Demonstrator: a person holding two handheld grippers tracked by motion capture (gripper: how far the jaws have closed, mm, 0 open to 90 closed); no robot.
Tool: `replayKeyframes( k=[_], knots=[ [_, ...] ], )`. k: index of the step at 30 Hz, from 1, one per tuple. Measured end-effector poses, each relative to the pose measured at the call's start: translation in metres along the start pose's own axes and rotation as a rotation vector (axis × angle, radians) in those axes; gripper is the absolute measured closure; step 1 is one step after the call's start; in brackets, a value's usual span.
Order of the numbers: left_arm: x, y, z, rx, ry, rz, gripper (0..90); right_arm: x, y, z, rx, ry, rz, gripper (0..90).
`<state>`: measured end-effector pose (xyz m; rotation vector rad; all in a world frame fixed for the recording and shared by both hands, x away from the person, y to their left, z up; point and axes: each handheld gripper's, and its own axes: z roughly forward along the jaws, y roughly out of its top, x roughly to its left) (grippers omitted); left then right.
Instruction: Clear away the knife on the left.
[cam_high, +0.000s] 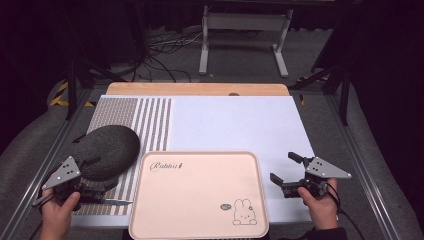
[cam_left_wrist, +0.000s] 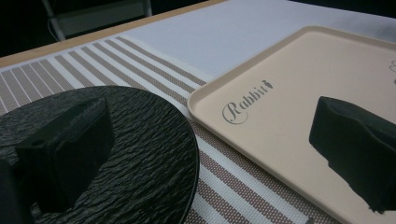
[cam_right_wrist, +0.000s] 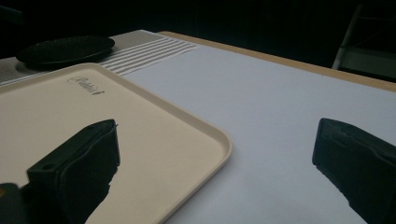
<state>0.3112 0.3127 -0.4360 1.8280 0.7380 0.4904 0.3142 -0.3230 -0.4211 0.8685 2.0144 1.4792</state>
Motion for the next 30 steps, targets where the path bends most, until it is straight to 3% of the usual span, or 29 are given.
replayKeyframes(
  k=[6,8,10,14,17,19,21,30],
  knots=[
    [0.001,0.0,0.001,0.0,0.007,-0.018,1.1,0.0,0.0,0.002,-0.002,0.004,0.006,1.7],
    [0.002,0.001,0.001,0.012,-0.016,-0.013,1.2,0.0,0.0,0.002,-0.005,0.005,0.006,2.1],
    [0.005,0.009,-0.002,0.037,-0.065,-0.001,1.4,-0.001,0.0,0.003,-0.009,0.004,0.015,3.0],
    [0.007,0.015,-0.003,0.06,-0.076,0.021,2.2,-0.002,0.0,0.005,-0.009,0.004,0.025,3.0],
    [0.009,0.02,-0.003,0.136,-0.078,0.061,3.8,-0.002,0.0,0.006,-0.005,0.008,0.026,2.8],
    [0.009,0.021,-0.004,0.152,-0.087,0.071,4.8,-0.002,0.0,0.006,-0.003,0.01,0.026,3.1],
    [0.01,0.025,-0.006,0.196,-0.129,0.1,6.4,-0.003,0.0,0.005,-0.002,0.009,0.029,3.4],
    [0.011,0.031,-0.016,0.312,-0.146,0.164,8.0,-0.003,0.0,0.006,0.003,0.016,0.034,3.6]
  ],
)
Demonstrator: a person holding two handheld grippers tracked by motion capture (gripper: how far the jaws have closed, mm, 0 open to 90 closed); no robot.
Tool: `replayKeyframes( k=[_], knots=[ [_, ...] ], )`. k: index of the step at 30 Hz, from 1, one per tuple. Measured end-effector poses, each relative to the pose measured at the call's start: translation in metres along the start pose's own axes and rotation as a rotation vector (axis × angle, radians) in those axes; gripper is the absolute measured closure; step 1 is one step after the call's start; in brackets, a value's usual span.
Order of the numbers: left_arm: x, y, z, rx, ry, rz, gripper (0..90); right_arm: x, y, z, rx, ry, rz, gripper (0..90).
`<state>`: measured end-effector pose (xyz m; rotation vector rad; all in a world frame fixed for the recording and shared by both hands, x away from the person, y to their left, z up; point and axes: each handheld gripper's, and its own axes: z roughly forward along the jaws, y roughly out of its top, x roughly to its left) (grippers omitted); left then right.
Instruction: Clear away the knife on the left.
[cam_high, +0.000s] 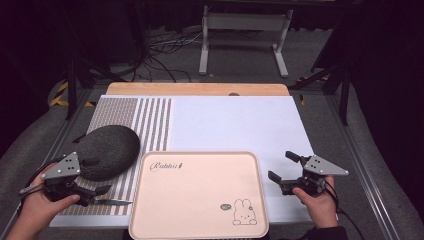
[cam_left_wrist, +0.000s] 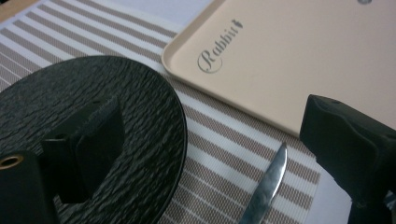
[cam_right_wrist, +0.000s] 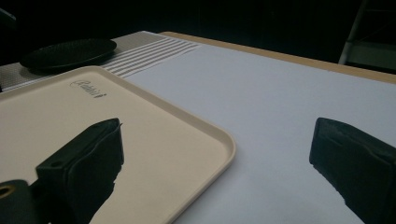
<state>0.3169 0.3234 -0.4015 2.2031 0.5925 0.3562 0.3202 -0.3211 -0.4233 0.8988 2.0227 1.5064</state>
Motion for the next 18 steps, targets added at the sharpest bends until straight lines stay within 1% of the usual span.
replayKeyframes(
  k=[2,5,7,11,12,13,18],
  knots=[
    [-0.0002,0.0001,-0.0017,0.038,0.001,0.015,8.0,-0.0005,0.0,-0.0002,-0.002,0.001,-0.002,3.7],
    [0.0002,0.0003,-0.0039,0.07,0.001,0.022,8.0,-0.0004,-0.0002,-0.0002,0.001,0.002,0.001,3.7],
    [0.0007,0.0003,-0.0049,0.083,-0.003,0.027,8.0,-0.0003,-0.0005,0.0002,0.004,0.003,0.0,3.7],
    [0.0011,0.0014,-0.0072,0.134,-0.007,0.053,8.5,-0.0004,-0.0007,0.0006,0.003,0.009,0.0,3.7],
    [0.0011,0.0014,-0.0072,0.134,-0.007,0.053,8.5,-0.0004,-0.0007,0.0006,0.003,0.009,0.0,3.7],
    [0.0009,0.0019,-0.0078,0.148,-0.008,0.058,8.5,-0.0005,-0.0007,0.0006,0.004,0.008,0.001,3.7],
    [0.0006,0.0024,-0.0087,0.188,-0.019,0.078,8.6,-0.0008,-0.0011,0.001,0.006,0.01,0.008,3.7]
  ],
)
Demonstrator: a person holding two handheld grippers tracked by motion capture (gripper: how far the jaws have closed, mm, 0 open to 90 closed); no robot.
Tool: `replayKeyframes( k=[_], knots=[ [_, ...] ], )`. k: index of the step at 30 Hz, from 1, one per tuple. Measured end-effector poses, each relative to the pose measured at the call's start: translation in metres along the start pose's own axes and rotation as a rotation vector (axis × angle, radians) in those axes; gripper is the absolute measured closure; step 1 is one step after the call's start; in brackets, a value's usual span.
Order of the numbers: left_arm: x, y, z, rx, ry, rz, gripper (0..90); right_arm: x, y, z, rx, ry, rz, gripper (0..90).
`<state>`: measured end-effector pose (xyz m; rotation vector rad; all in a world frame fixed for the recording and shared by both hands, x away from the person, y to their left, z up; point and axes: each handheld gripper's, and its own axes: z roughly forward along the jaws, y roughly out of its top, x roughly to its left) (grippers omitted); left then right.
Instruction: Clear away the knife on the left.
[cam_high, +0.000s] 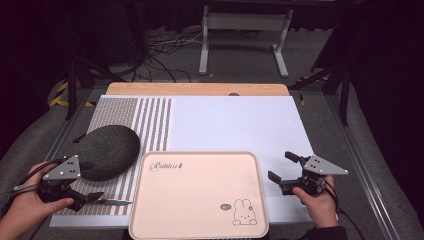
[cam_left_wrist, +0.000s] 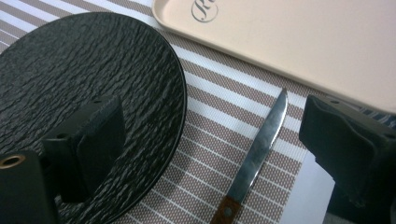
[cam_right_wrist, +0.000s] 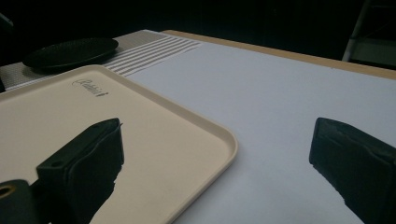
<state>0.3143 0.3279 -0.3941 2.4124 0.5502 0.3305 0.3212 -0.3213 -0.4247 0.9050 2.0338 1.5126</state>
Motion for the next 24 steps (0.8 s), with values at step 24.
replayKeyframes(
  k=[24],
  knots=[
    [0.0,0.004,0.012,0.303,-0.072,0.18,20.3,0.002,0.0,0.001,0.013,0.015,-0.014,3.6]
  ],
)
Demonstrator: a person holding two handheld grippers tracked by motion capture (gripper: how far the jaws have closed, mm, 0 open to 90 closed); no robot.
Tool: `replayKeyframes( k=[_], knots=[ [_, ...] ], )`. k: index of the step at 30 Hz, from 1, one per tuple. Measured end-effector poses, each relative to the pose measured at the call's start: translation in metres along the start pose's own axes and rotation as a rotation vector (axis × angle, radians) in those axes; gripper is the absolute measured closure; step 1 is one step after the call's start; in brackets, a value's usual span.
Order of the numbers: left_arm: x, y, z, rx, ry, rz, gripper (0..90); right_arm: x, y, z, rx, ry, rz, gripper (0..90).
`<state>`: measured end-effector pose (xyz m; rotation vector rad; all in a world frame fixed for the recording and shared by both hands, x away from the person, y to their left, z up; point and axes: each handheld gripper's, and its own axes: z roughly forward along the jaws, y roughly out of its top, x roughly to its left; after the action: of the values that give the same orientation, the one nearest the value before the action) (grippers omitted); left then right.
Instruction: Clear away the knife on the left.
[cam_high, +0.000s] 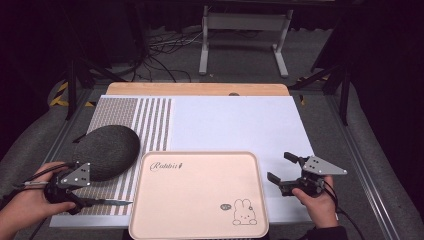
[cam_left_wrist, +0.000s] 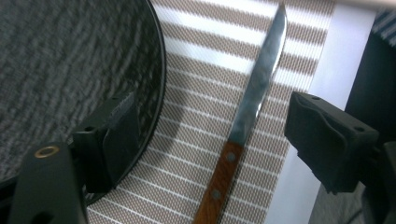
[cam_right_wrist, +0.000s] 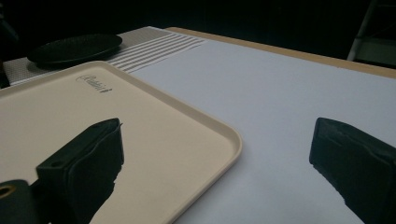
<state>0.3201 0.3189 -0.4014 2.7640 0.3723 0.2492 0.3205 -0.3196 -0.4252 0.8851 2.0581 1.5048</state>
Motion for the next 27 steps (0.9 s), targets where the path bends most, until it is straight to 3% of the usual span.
replayKeyframes(
  k=[5,9,14,23,27],
  knots=[
    [0.001,-0.003,0.006,0.031,-0.035,0.016,23.2,0.001,0.0,0.001,0.001,0.005,-0.001,3.5],
    [0.002,-0.006,0.014,0.093,-0.076,0.033,26.3,0.001,0.0,0.001,0.006,0.009,-0.001,3.4],
    [0.002,-0.008,0.019,0.131,-0.086,0.027,29.6,0.002,0.0,0.002,0.012,0.017,-0.009,3.4],
    [0.003,-0.01,0.022,0.198,-0.099,0.122,47.6,0.003,-0.001,0.003,0.018,0.036,-0.011,3.7],
    [0.003,-0.008,0.026,0.236,-0.102,0.17,60.8,0.004,-0.001,0.004,0.021,0.041,-0.008,3.7]
  ],
)
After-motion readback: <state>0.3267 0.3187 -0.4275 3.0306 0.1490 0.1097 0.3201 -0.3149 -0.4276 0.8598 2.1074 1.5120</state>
